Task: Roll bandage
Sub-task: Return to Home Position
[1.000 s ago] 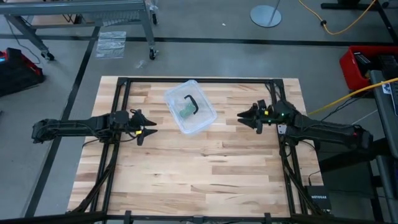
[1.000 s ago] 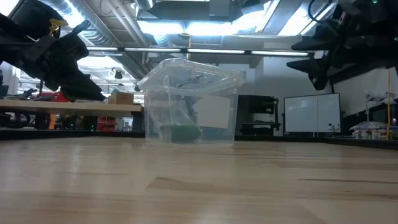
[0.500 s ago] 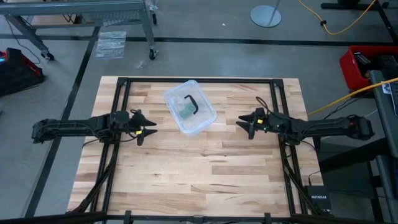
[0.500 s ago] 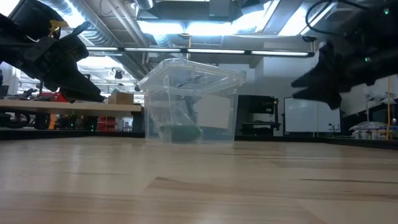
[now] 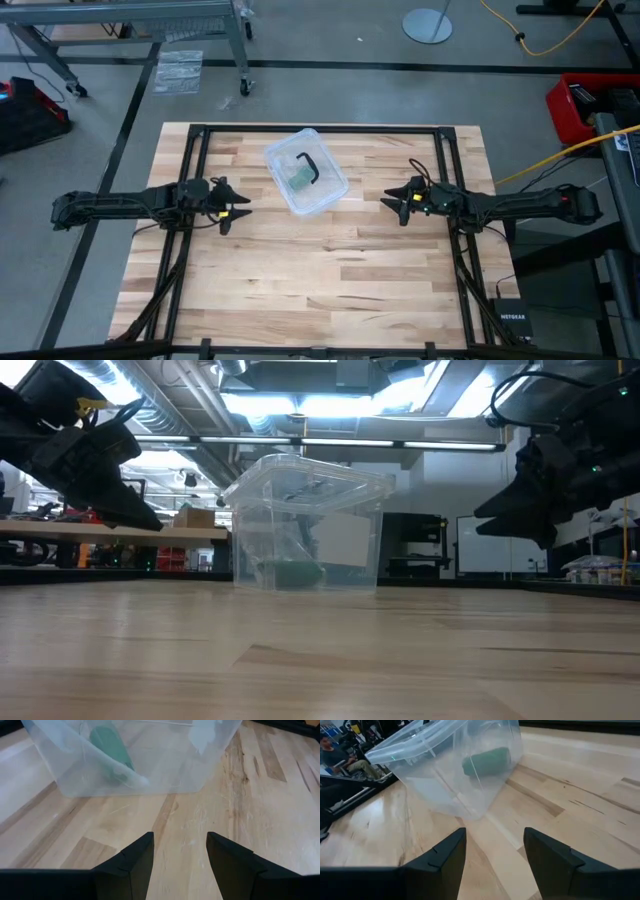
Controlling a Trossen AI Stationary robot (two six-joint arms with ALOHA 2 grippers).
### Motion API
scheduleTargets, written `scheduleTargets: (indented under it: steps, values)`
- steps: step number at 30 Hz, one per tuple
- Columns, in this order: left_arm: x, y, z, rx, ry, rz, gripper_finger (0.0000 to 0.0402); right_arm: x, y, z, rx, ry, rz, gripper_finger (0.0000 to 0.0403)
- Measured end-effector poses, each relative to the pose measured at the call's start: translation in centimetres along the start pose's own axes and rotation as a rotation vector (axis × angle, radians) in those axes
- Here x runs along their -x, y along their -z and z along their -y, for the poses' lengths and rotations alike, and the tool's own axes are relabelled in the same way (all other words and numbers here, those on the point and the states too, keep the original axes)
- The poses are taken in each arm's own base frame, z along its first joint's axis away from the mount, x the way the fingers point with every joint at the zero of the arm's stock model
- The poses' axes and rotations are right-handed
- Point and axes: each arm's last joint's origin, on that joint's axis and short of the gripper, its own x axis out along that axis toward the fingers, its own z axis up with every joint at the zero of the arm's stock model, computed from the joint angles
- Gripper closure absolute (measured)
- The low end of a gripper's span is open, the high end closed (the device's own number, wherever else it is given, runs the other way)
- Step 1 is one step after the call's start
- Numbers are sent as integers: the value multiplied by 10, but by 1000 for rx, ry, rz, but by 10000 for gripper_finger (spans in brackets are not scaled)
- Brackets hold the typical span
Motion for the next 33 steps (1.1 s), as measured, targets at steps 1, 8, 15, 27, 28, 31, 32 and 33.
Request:
scheduleTargets:
  steps: [1, 8, 15, 27, 28, 31, 32, 33]
  values:
    - [0, 0, 0, 0, 0, -2, 226, 0, 0, 0, 1, 0, -1, 201]
    - [0, 0, 0, 0, -2, -8, 226, 0, 0, 0, 6, 1, -2, 201]
    - [0, 1, 0, 0, -2, -9, 226, 0, 1, 0, 7, 1, -2, 201]
    - [0, 1, 0, 0, -2, -7, 226, 0, 1, 0, 7, 2, -3, 200]
    - [0, 1, 0, 0, -1, -6, 226, 0, 1, 0, 7, 2, -3, 201]
    - [1, 0, 0, 0, 1, 6, 226, 1, 0, 0, 6, -2, 4, 200]
    - [2, -1, 0, 1, 3, 14, 226, 2, -1, 0, 4, -8, 14, 201]
    - [3, -1, 0, 1, 5, 24, 226, 3, -2, -1, 2, -13, 23, 200]
